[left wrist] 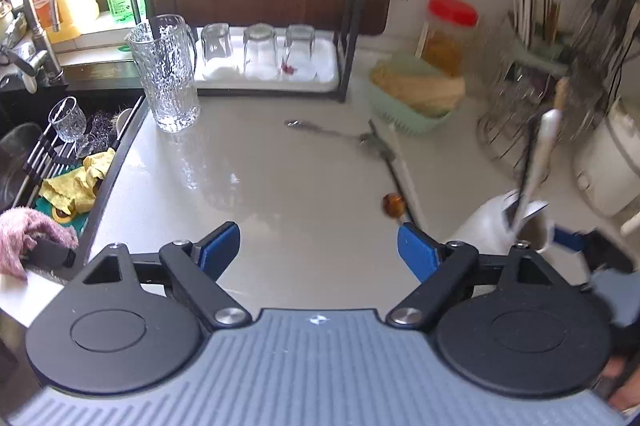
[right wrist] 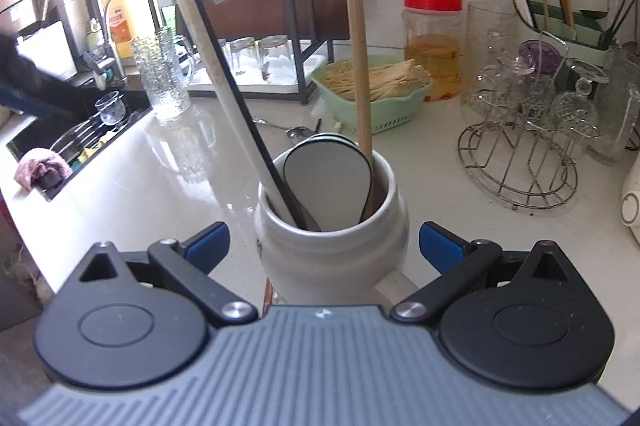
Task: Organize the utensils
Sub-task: 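Move the left tool toward the black chopstick and spoons on the counter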
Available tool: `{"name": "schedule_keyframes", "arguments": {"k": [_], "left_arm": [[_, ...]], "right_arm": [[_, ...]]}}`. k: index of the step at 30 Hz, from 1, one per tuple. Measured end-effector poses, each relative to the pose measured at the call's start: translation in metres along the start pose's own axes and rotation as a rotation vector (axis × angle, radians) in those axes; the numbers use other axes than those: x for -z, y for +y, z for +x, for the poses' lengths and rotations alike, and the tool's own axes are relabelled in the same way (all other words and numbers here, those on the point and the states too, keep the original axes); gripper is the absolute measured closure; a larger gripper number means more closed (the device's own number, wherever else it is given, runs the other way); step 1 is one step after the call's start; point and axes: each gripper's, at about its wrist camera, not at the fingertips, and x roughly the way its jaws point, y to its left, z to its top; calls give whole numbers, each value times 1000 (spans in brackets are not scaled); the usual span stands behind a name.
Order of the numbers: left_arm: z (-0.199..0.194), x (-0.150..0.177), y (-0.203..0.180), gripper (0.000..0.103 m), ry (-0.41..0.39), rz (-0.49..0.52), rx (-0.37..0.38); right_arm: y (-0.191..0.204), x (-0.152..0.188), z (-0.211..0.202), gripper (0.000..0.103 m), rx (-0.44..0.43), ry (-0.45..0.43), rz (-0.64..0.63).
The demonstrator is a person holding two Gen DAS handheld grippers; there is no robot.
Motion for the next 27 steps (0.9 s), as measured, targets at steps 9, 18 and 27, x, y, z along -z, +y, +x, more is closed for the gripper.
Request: {"name": "schedule_keyframes", "arguments": {"k": [9,18,27], "left_arm": [[64,-16,11,13,46,233,9],[124,-43,9,12,110,420,138],[174,-69,0,12,163,541,236]], "right_arm": [[6,-6,-1,4,81,-12,27],[20,-9,9,15,161,28,43],[29,-14,17,14,248,47,91]]}}
